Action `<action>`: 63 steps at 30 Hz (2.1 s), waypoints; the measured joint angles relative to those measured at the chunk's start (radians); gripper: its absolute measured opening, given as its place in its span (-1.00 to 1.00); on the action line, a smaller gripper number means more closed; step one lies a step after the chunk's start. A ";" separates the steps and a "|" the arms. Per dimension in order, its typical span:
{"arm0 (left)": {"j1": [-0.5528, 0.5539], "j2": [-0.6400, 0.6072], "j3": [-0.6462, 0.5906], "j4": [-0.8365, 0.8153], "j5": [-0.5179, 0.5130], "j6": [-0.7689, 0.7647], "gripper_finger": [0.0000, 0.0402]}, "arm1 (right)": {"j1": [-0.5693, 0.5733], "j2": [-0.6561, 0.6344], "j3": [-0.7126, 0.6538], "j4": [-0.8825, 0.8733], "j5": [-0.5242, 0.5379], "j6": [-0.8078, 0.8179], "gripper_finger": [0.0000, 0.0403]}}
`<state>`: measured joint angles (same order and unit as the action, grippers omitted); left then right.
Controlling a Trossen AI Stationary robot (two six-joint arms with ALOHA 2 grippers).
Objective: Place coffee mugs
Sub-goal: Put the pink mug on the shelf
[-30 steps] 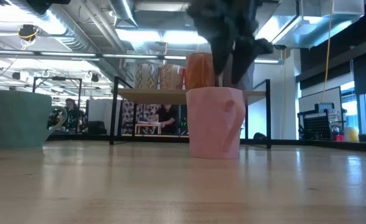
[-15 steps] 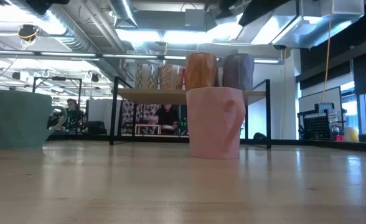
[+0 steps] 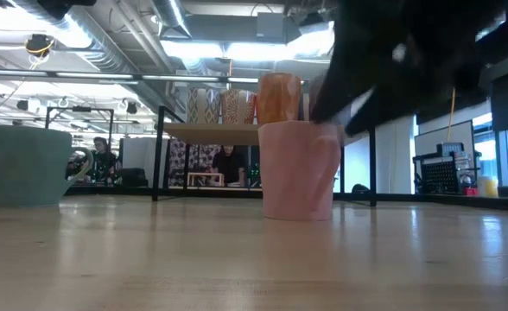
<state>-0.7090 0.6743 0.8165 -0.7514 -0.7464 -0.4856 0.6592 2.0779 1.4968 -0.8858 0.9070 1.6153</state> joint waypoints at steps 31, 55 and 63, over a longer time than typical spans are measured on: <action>0.000 0.000 0.000 0.000 0.009 0.053 -0.45 | -0.198 0.003 -0.046 0.274 -0.059 -0.339 -0.90; 0.000 0.000 0.000 0.000 0.008 0.050 -0.45 | -0.533 0.001 0.454 0.127 0.077 -0.671 -0.90; 0.000 0.000 0.000 0.000 0.005 0.051 -0.45 | -0.600 0.032 0.452 0.144 0.096 -0.639 -0.89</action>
<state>-0.7090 0.6743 0.8165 -0.7513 -0.7418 -0.4347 0.0591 2.1100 1.9491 -0.7414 1.0027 0.9762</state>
